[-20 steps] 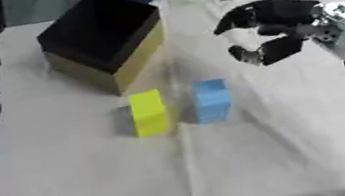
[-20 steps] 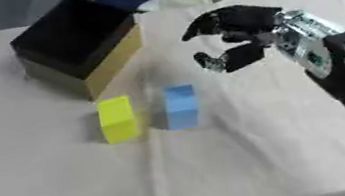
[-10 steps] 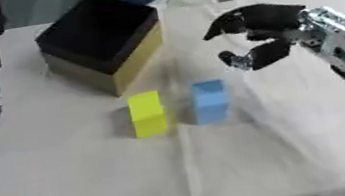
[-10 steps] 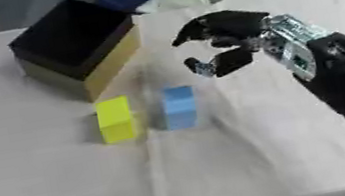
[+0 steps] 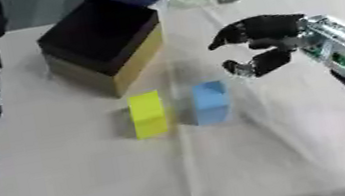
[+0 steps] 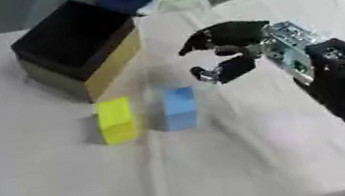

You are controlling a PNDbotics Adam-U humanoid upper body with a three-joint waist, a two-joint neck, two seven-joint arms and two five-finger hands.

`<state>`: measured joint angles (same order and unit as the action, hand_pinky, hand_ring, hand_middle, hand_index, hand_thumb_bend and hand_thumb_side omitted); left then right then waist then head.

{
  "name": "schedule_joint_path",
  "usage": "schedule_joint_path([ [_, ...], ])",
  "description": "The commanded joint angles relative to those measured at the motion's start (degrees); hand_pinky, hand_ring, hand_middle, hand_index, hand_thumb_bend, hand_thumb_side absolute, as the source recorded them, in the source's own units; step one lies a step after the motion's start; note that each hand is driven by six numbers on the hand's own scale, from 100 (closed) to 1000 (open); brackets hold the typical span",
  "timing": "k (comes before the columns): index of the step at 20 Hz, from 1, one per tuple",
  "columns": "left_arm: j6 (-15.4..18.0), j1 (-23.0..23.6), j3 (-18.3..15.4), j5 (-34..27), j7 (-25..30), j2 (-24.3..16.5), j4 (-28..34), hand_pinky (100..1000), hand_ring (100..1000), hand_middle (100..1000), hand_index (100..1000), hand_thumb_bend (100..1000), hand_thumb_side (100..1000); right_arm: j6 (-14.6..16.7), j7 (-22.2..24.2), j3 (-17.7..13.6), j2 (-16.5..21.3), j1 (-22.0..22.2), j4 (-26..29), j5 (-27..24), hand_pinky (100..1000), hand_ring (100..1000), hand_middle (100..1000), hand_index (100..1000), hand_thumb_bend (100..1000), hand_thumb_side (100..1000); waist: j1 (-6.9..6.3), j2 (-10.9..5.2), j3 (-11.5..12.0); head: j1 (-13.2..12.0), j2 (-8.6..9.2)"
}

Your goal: Pick up objects on the table and place them in the box.

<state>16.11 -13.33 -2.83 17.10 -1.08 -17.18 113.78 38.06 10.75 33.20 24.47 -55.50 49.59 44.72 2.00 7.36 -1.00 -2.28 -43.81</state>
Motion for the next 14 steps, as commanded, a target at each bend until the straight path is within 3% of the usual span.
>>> schedule_joint_path([
  [1,-0.1,-0.3,0.0,-0.3,0.3,-1.1,0.8,759,755,784,829,135,837,0.8,0.4,-1.1,0.5,-1.8,-0.5,1.6,882,917,837,941,384,1000,-0.07,-0.98,0.0,0.1,-0.31],
  [6,-0.3,-0.2,0.0,-0.2,0.4,-1.0,0.8,758,755,784,829,134,839,1.7,0.3,-1.3,-0.8,-2.2,-1.7,4.4,889,921,853,953,439,1000,-0.17,-0.94,0.0,0.3,-0.31],
  [14,-0.4,-0.3,0.1,-0.1,0.8,-0.9,0.8,758,755,785,829,132,840,1.6,0.1,-1.8,-4.0,-2.4,-3.2,7.2,897,916,847,959,455,1000,-0.35,-0.75,0.4,0.6,-0.31],
])
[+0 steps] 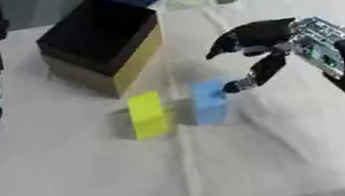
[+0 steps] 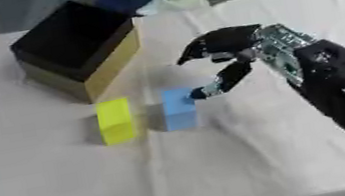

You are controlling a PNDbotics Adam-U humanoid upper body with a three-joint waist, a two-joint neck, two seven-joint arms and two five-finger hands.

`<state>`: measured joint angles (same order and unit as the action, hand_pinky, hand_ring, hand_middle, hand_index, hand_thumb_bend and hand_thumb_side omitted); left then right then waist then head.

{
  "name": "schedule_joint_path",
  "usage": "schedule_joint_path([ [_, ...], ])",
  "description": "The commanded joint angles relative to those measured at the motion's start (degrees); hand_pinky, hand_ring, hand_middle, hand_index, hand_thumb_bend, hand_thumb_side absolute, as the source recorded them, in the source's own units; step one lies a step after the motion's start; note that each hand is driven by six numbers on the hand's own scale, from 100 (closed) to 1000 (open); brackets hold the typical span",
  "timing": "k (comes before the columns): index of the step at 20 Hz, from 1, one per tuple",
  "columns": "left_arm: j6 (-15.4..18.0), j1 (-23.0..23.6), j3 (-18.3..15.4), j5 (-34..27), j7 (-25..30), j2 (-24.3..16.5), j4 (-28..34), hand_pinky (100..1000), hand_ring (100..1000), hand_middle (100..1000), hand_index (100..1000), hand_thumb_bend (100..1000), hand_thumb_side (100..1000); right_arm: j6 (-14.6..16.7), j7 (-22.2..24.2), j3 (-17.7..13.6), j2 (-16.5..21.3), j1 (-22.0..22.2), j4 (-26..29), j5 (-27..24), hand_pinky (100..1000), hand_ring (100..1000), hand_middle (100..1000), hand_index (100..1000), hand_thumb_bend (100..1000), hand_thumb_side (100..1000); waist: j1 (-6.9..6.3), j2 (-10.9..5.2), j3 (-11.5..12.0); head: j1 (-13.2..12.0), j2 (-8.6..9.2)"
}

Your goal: Pick up objects on the table and place them in the box.

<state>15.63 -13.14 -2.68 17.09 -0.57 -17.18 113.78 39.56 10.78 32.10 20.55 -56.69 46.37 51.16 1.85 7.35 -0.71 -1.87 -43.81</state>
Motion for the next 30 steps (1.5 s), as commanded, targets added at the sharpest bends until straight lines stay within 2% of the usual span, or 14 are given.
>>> schedule_joint_path([
  [1,0.1,-0.5,-0.1,-0.1,0.3,-0.9,0.8,758,755,785,829,131,841,0.1,0.2,-0.7,-0.3,-1.0,0.1,0.9,897,915,847,958,455,1000,-0.21,-0.69,0.2,0.2,-0.3],
  [12,0.0,-0.7,-0.1,0.3,0.5,-0.9,0.8,758,755,786,829,131,844,-1.3,2.5,0.7,-0.1,0.7,4.0,2.5,903,917,854,964,450,1000,-0.21,-0.02,0.2,0.2,-0.3],
  [16,-0.1,-0.7,-0.1,0.4,0.6,-0.9,0.8,757,755,786,829,129,844,-2.1,3.1,0.1,0.4,0.9,4.7,2.7,898,909,842,954,432,1000,-0.27,0.09,0.2,0.1,-0.3],
  [21,-0.3,-0.6,-0.2,0.5,0.7,-0.9,0.8,758,755,786,829,130,845,-2.2,0.6,-0.6,1.7,-0.5,4.9,2.5,891,897,822,947,400,1000,0.01,-0.19,-0.2,-0.1,-0.3],
  [25,-0.5,-0.3,-0.4,0.6,0.7,-1.2,0.8,757,755,787,829,130,845,-1.8,-3.0,-0.7,2.7,-1.5,4.2,0.9,884,889,799,943,371,1000,0.17,-0.55,-0.5,-0.3,-0.3],
  [30,-0.8,0.0,-0.4,0.7,1.0,-1.2,0.8,757,756,787,829,130,846,-1.2,-5.0,-0.5,3.4,-1.2,3.8,-1.0,884,891,800,944,351,1000,0.39,-1.06,-1.0,-0.5,-0.3],
])
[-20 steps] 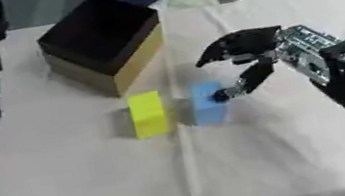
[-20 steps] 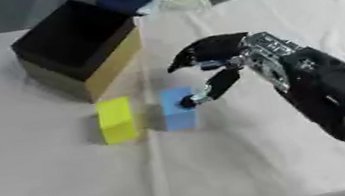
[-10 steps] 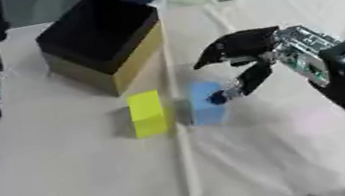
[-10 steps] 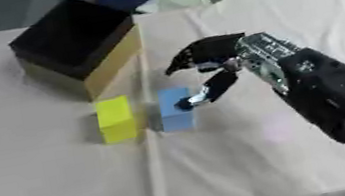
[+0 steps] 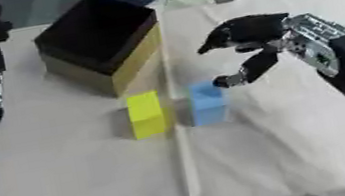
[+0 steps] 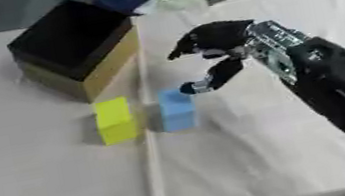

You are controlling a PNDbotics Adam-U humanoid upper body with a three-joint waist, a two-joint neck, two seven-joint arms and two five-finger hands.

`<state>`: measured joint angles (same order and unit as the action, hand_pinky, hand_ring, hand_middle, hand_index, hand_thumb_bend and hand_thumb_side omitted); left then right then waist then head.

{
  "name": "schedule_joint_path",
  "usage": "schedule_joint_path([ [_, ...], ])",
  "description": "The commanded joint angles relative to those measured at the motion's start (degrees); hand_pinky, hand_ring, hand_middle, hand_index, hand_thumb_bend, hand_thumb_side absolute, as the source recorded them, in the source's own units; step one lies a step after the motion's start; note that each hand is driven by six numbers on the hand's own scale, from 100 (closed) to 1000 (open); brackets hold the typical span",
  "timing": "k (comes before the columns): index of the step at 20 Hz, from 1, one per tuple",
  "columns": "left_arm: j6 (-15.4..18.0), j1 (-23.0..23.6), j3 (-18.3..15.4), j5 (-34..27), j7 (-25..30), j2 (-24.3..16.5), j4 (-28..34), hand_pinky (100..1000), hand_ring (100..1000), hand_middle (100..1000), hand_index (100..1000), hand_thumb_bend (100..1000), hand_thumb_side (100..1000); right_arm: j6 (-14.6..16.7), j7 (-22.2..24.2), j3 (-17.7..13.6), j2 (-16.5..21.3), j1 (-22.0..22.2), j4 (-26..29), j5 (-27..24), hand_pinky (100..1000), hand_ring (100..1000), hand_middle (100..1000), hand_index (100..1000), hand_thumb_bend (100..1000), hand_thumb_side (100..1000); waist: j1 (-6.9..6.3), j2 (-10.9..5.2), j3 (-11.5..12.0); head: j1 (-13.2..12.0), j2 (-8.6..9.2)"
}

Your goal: Pick up objects on the table and place them in the box.

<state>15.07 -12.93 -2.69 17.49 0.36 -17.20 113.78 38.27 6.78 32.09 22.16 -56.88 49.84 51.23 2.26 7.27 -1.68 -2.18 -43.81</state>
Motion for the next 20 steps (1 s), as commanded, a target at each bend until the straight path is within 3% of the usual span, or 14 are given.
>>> schedule_joint_path([
  [1,-0.2,-0.2,-0.3,0.3,0.2,-1.2,0.8,757,756,787,829,130,846,0.0,-1.1,-0.4,1.8,-0.9,0.4,-1.3,884,892,799,944,350,1000,-0.01,-1.05,-0.1,-0.1,-0.3],
  [6,-0.3,-0.2,-0.3,0.3,0.5,-1.2,0.8,757,756,787,829,129,845,0.1,-1.2,-0.1,1.4,-0.7,0.4,-2.0,884,893,795,945,330,1000,-0.03,-1.27,0.0,-0.1,-0.3],
  [10,-0.3,-0.4,-0.2,0.2,0.7,-1.3,0.8,757,756,788,829,128,845,0.9,-0.6,0.3,0.9,-1.1,-0.1,-2.1,886,899,803,951,389,1000,-0.01,-1.35,0.3,-0.1,-0.3],
  [20,-0.3,-0.4,0.2,-0.1,1.6,-1.3,0.8,757,756,788,829,127,845,1.7,0.2,0.4,0.0,-0.5,-0.6,-2.0,887,902,806,959,394,1000,0.14,-1.8,0.8,0.0,-0.3],
])
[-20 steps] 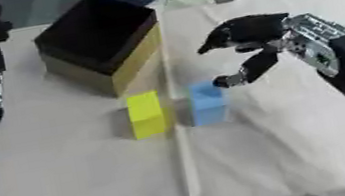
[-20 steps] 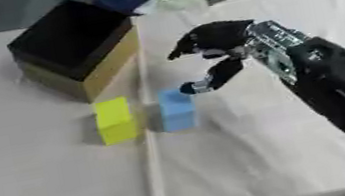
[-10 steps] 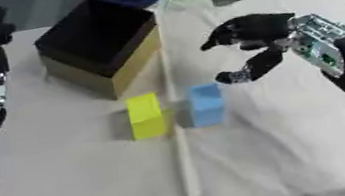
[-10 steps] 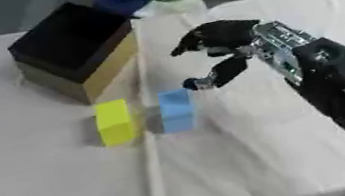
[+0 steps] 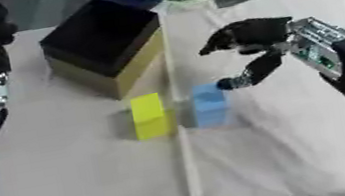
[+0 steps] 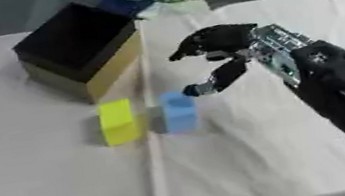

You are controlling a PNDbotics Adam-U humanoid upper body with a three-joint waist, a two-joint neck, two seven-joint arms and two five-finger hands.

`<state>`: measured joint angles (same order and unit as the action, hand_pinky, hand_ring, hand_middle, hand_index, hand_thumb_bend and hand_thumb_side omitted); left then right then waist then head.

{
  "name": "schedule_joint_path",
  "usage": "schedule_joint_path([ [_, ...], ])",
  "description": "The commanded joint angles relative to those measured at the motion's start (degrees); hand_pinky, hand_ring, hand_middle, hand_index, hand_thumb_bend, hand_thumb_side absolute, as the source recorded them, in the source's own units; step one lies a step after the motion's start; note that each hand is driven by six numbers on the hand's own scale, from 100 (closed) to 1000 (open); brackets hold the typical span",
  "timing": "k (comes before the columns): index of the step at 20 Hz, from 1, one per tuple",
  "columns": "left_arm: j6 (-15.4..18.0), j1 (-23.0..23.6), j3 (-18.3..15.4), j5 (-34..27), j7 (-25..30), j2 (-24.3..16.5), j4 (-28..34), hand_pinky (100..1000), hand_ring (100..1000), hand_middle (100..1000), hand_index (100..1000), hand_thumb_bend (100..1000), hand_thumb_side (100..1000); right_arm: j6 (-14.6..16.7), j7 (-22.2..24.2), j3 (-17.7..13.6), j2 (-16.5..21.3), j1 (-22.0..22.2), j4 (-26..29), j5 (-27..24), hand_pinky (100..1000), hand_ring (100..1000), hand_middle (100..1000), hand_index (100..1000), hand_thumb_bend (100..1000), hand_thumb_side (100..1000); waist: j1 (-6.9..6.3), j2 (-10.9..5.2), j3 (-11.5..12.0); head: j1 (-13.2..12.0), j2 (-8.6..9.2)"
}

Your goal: Pick up objects on the table and place them in the box.

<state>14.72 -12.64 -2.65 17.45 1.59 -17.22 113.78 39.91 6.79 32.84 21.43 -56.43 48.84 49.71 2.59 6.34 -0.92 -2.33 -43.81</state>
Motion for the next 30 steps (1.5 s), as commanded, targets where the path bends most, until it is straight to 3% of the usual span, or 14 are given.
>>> schedule_joint_path([
  [1,0.0,-0.7,0.1,-0.1,0.4,-1.3,0.8,757,756,788,829,127,845,0.1,0.2,-0.3,0.7,-0.9,0.4,-0.5,887,902,806,959,394,1000,-0.18,-0.87,0.0,0.1,-0.3],
  [10,0.0,-0.6,0.3,0.1,1.1,-1.5,0.8,757,756,789,830,120,849,-0.6,2.5,-0.3,0.1,0.7,-0.3,-1.1,893,912,813,967,416,1000,-0.42,-0.81,0.2,1.0,-0.3],
  [16,-0.2,-0.6,0.3,0.1,1.3,-1.4,0.8,757,756,789,829,120,849,0.1,4.2,0.1,0.1,0.5,-0.5,-1.4,891,911,811,968,492,1000,-0.38,-0.79,0.1,1.2,-0.3],
  [30,-0.1,-0.7,0.3,0.2,1.7,-1.3,0.8,756,756,790,829,116,848,-0.9,5.2,1.1,-1.7,1.6,1.3,-2.6,888,908,790,988,477,1000,-0.4,-0.53,0.5,1.2,-0.3],
])
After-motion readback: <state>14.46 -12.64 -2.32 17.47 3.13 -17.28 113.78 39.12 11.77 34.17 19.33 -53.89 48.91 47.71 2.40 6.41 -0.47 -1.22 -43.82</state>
